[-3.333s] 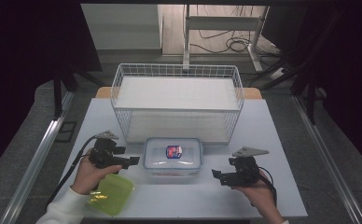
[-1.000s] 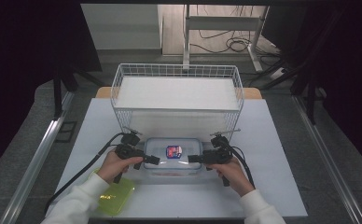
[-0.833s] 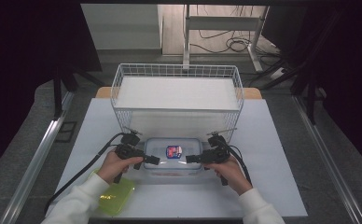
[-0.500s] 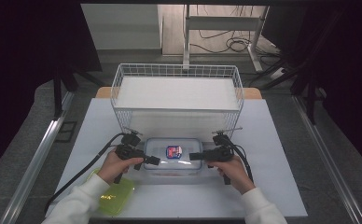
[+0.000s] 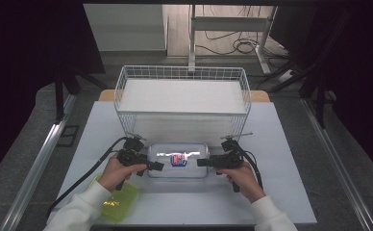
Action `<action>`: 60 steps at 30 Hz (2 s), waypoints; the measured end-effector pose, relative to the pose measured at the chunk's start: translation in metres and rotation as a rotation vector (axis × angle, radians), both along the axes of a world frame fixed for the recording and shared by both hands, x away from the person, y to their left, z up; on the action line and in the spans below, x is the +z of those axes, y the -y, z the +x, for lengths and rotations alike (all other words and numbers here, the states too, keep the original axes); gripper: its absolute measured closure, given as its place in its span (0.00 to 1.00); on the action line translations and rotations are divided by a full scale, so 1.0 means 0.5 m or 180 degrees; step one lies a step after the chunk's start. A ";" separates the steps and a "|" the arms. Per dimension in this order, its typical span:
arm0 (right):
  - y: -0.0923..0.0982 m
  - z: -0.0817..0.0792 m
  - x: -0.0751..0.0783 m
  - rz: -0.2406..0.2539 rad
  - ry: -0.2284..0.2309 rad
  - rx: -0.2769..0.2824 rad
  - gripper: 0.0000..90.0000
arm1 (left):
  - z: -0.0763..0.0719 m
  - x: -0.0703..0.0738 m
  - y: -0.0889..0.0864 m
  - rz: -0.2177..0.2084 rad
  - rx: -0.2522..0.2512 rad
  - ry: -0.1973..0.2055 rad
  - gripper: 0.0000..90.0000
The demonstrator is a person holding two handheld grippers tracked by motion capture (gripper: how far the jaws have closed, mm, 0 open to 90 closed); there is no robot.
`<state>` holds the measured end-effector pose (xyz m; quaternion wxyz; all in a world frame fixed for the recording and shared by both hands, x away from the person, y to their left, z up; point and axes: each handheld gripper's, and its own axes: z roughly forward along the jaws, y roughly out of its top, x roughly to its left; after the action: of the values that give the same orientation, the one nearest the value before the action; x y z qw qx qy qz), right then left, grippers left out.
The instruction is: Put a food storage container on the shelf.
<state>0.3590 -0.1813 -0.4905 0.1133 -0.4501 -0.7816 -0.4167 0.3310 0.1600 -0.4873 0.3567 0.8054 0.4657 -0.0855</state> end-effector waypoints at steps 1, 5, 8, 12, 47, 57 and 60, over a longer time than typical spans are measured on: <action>0.001 -0.002 0.000 0.0002 0.0014 0.0000 0.39 | -0.001 0.001 -0.001 0.0008 -0.0015 0.0014 0.23; 0.005 -0.008 0.001 0.0048 0.0042 -0.0008 0.41 | -0.008 0.005 -0.003 0.0033 -0.0020 0.0089 0.26; 0.008 -0.013 0.002 0.0060 0.0085 0.0001 0.43 | -0.014 0.006 -0.007 -0.0023 -0.0003 0.0119 0.29; 0.011 -0.018 0.003 0.0096 0.0103 -0.0002 0.44 | -0.017 0.005 -0.017 -0.0111 0.0028 0.0109 0.35; 0.029 -0.063 0.011 0.0275 0.0170 -0.0121 0.56 | -0.058 0.028 -0.019 -0.0058 0.0127 0.0380 0.49; 0.029 -0.068 0.012 0.0299 0.0176 -0.0154 0.57 | -0.067 0.028 -0.018 -0.0043 0.0137 0.0452 0.49; 0.030 -0.070 0.012 0.0304 0.0194 -0.0150 0.57 | -0.069 0.028 -0.020 -0.0067 0.0140 0.0467 0.50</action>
<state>0.3241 -0.1961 -0.4846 0.1009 -0.4495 -0.7531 -0.4697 0.2965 0.1697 -0.4735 0.4000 0.7953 0.4550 -0.0233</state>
